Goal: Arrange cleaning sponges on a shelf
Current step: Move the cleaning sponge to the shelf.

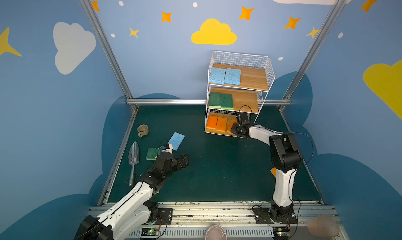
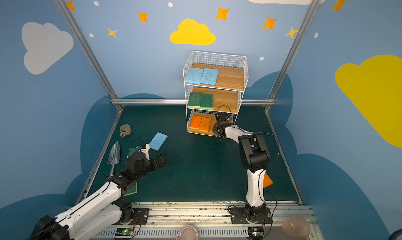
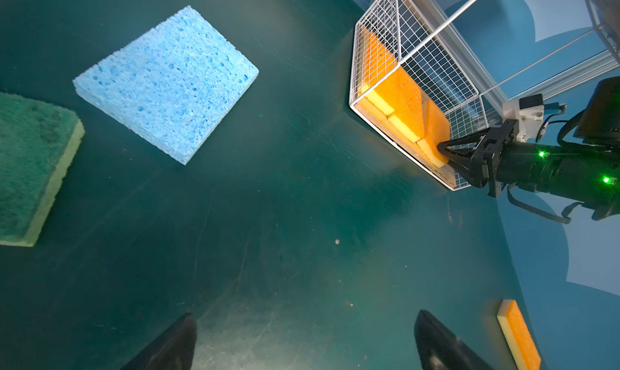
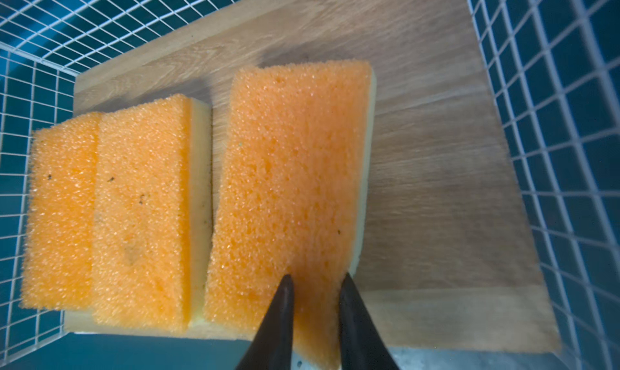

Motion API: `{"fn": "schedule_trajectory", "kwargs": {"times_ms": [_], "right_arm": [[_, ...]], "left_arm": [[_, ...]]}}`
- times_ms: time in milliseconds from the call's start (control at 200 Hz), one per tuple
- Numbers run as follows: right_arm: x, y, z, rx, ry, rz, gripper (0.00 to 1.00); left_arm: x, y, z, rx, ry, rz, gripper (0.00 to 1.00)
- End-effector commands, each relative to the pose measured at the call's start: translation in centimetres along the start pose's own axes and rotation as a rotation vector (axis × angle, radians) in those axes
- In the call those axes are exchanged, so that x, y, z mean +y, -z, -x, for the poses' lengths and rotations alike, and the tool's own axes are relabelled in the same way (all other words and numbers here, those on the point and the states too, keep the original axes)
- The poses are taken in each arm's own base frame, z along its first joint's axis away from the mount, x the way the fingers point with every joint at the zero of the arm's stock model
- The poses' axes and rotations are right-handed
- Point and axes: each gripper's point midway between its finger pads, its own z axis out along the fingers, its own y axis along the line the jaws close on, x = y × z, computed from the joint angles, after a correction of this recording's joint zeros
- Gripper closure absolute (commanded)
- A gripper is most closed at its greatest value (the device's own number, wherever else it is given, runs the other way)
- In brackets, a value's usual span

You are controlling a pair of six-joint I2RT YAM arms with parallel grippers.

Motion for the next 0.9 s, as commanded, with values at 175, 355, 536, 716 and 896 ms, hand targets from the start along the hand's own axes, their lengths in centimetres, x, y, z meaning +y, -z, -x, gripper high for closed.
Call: {"fn": "schedule_trajectory", "kwargs": {"times_ms": [175,355,536,716,896], "right_arm": [[-0.8,0.8,-0.5,0.065,0.106,0.006,0.71],[-0.5,0.4,-0.7,0.086,0.134,0.027,0.67],[0.3,0.4,-0.2,0.074,0.146,0.062,0.65],[0.9,0.5,-0.1,0.071,0.157,0.096,0.67],[1.2,0.6,0.1,0.062,0.168,0.108,0.75]], "left_arm": [[-0.8,0.2,0.9,-0.027,-0.005,-0.014,0.0],[-0.8,0.2,0.8,-0.026,-0.004,-0.012,0.0],[-0.8,0.2,0.9,-0.027,-0.005,-0.011,0.0],[-0.6,0.2,0.8,-0.027,-0.005,-0.005,0.0],[-0.7,0.2,0.7,-0.025,-0.005,-0.005,0.0]]}}
